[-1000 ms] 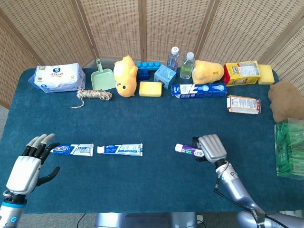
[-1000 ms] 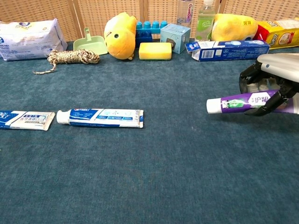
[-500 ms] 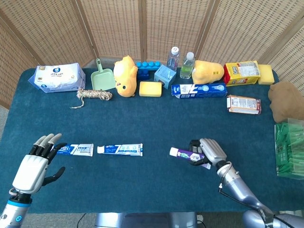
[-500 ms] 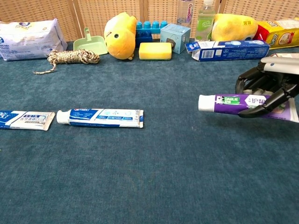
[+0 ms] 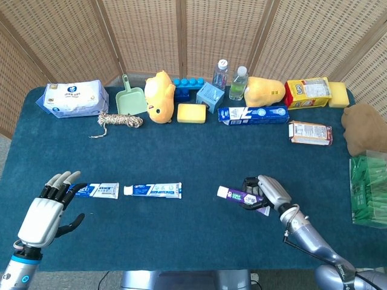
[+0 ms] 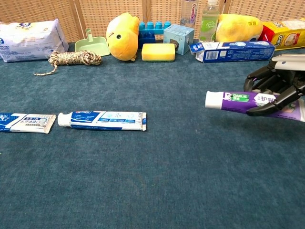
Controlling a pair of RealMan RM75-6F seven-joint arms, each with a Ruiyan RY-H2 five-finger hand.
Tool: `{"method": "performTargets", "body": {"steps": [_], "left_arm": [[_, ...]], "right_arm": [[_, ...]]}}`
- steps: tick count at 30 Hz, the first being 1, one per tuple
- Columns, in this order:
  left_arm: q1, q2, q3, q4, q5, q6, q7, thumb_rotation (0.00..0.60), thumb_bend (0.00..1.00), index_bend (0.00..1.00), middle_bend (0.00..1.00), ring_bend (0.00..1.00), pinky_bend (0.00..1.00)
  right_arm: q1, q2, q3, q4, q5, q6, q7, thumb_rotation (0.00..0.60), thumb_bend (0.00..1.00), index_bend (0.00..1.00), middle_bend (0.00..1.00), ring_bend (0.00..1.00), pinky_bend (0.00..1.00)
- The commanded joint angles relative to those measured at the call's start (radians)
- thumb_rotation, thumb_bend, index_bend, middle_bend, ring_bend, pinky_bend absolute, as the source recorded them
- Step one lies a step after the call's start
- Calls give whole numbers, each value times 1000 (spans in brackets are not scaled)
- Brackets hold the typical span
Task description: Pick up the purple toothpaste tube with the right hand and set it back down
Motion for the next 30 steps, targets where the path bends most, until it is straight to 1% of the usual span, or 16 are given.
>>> {"method": "performTargets", "body": {"steps": [1, 3, 7, 14, 19, 21, 23, 25, 28, 30], "left_arm": [[0, 0, -1, 0, -1, 2, 2, 600, 241, 205, 114, 86, 98], [1, -1, -1, 0, 0, 4, 2, 600, 240, 205, 114, 86, 98], [0, -1, -2, 0, 0, 4, 4, 600, 240, 205, 114, 86, 98], [4, -10, -5, 8, -2, 12, 18, 600, 240, 205, 114, 86, 98], [7, -15, -3, 16, -4, 16, 18, 600, 241, 205, 114, 86, 98], [7, -15, -2, 14, -5, 14, 12, 600, 240, 205, 114, 86, 98], [6, -13, 0, 13, -6, 11, 6, 600, 240, 205, 114, 85, 98], [6, -9, -1, 13, -6, 12, 5, 600, 241, 205, 114, 86, 98], [4, -9, -1, 13, -6, 9, 6, 600, 241, 205, 115, 86, 98], [2, -8, -1, 12, -6, 5, 6, 600, 241, 205, 116, 86, 98]], "right_arm": [[-12, -36, -18, 45, -42, 78, -102, 600, 322, 867, 738, 679, 773], [-18, -57, -24, 64, -54, 117, -155, 600, 322, 867, 738, 679, 773], [-23, -78, -28, 81, -62, 151, -206, 600, 322, 867, 739, 679, 773], [-30, -104, -32, 115, -100, 206, -255, 600, 323, 868, 739, 680, 773], [-37, -131, -39, 164, -148, 257, -289, 600, 322, 868, 739, 680, 773], [-38, -134, -38, 160, -140, 251, -273, 600, 321, 868, 739, 680, 773], [-38, -126, -35, 137, -118, 225, -226, 600, 320, 867, 739, 680, 773], [-33, -101, -31, 109, -94, 181, -164, 600, 320, 867, 739, 680, 773], [-28, -75, -30, 89, -80, 150, -142, 600, 320, 868, 739, 681, 773], [-26, -59, -26, 66, -68, 126, -103, 600, 321, 868, 739, 680, 773]]}}
